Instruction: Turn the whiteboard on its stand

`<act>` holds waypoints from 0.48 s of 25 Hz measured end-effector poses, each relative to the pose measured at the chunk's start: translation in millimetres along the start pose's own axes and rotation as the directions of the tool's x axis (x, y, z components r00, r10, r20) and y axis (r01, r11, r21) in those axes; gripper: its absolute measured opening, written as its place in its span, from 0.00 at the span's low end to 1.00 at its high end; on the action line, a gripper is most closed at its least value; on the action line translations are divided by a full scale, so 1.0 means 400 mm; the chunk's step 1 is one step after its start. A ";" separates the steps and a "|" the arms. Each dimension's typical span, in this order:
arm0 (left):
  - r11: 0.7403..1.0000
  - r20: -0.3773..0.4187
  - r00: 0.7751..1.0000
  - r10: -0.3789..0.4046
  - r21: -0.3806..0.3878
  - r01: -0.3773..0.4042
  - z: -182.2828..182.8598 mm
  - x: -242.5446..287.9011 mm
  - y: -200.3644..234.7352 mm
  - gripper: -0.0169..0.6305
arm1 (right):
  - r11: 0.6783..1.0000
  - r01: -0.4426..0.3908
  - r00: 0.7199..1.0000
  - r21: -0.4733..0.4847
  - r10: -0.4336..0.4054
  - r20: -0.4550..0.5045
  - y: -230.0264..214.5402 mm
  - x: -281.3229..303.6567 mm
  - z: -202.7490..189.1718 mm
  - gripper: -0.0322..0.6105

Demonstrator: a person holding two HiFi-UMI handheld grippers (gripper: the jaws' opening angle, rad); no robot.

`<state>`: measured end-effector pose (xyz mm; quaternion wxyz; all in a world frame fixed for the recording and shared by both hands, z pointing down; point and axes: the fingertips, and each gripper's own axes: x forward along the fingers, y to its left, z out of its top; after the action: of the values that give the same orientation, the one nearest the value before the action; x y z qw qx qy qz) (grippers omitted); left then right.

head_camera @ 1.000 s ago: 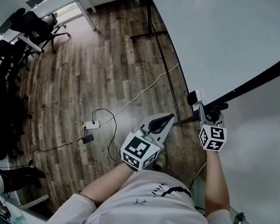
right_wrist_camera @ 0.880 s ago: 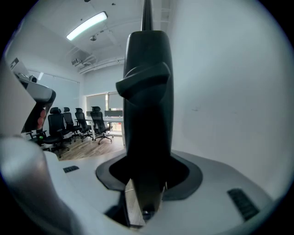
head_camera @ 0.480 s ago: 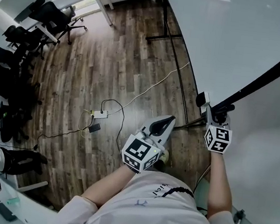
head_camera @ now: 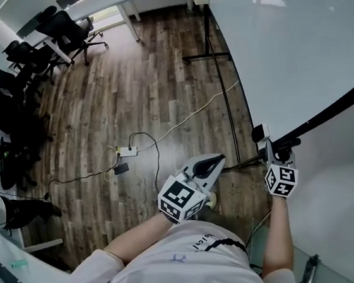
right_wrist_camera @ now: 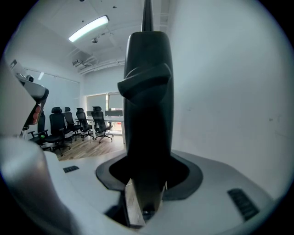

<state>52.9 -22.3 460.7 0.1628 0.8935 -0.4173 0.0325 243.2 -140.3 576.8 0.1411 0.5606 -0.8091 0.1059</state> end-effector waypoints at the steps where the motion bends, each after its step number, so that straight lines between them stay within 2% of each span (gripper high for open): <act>1: 1.000 -0.001 1.000 -0.006 0.000 0.006 0.000 -0.010 0.003 0.04 | 1.000 0.000 1.000 -0.001 0.000 -0.005 -0.001 0.001 0.002 0.33; 12: 0.998 -0.016 0.999 -0.050 -0.023 0.050 -0.040 -0.085 0.018 0.04 | 1.000 0.020 0.999 0.022 -0.019 -0.044 -0.008 0.001 -0.019 0.33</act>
<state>26.6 3.5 471.1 0.1774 0.9015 -0.3936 0.0311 246.8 -139.1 584.2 0.1535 0.5677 -0.7990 0.1258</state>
